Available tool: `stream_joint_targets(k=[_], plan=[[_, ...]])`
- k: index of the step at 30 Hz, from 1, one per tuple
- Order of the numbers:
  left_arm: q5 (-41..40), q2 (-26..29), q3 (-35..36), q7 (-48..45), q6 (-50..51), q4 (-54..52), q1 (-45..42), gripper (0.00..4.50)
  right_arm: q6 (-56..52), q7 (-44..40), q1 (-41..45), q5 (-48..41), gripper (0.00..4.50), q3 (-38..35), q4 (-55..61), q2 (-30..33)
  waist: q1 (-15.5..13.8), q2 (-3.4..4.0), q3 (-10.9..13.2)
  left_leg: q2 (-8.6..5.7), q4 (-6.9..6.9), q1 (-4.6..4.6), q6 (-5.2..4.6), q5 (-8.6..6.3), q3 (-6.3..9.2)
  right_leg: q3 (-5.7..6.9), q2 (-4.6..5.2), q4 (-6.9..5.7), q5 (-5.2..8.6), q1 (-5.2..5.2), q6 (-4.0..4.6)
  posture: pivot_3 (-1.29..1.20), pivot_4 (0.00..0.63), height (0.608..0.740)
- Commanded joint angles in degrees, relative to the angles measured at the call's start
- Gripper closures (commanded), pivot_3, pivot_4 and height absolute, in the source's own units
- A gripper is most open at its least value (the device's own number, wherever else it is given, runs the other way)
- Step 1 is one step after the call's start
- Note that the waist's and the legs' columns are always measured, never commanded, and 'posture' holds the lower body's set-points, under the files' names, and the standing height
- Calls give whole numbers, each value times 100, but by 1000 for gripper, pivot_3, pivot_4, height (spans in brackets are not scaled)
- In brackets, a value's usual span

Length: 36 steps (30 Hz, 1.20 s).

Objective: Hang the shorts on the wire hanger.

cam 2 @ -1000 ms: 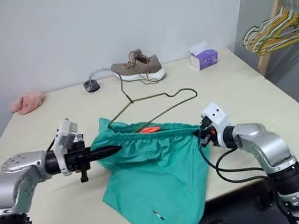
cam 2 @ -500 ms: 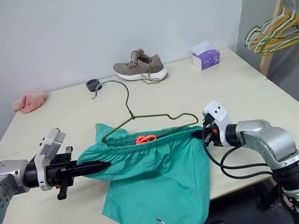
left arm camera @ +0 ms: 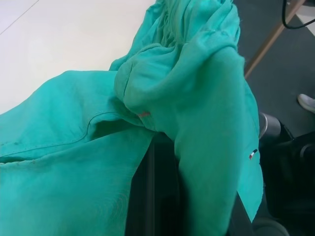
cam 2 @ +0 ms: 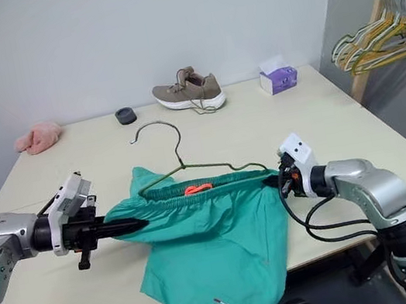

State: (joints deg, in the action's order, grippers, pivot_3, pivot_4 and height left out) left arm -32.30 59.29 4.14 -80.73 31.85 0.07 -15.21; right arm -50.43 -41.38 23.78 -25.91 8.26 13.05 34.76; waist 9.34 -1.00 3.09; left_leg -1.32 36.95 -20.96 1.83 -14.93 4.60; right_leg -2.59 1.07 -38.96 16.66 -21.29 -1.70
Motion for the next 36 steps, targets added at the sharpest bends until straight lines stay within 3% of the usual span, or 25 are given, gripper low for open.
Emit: stream_joint_targets(k=[1, 12, 21, 24, 32, 36], plan=[[405, 388, 190, 20, -210, 410, 34, 4500, 23, 6, -58, 308, 4474, -306, -108, 568, 0, 0, 1, 0, 0, 0, 0, 0, 0, 1, 0, 1, 0, 0, 0, -162, 0, 740], [937, 481, -40, 118, -918, 749, -29, 4500, 639, -703, 33, 527, 4474, 247, 133, 1507, 2, 2, 5, 1, 0, 0, 0, 0, -3, 1, 0, 3, 1, -1, 0, -171, 0, 740], [760, -39, -407, 286, -652, 35, -174, 4500, 778, -1037, 904, 839, 4474, 1113, 694, 1246, 18, 3, 6, 2, 1, 0, 0, 0, -1, 2, 1, 2, 1, -2, 0, -184, 0, 740], [809, -149, -503, 310, -658, -43, -190, 4500, 780, -1170, 1059, 911, 3779, 1178, 864, 1231, 18, 4, 7, 2, 1, -4, 0, 0, 0, 2, 2, 3, 1, -4, 0, -186, 0, 740], [737, -403, -478, 404, -555, -214, -157, 4500, 708, -1342, 1076, 948, 1158, 1059, 1124, 1355, 18, 4, 7, 2, 1, -5, 1, -1, 3, 4, 3, 3, 0, -4, 0, -187, 0, 740], [683, -456, -425, 425, -511, -271, -112, 4500, 869, -1414, 644, 1079, 1158, 966, 978, 1711, -6, -1, 4, 0, 2, -5, 1, -1, 4, 6, 5, 6, 1, -2, 0, -187, 0, 740]])
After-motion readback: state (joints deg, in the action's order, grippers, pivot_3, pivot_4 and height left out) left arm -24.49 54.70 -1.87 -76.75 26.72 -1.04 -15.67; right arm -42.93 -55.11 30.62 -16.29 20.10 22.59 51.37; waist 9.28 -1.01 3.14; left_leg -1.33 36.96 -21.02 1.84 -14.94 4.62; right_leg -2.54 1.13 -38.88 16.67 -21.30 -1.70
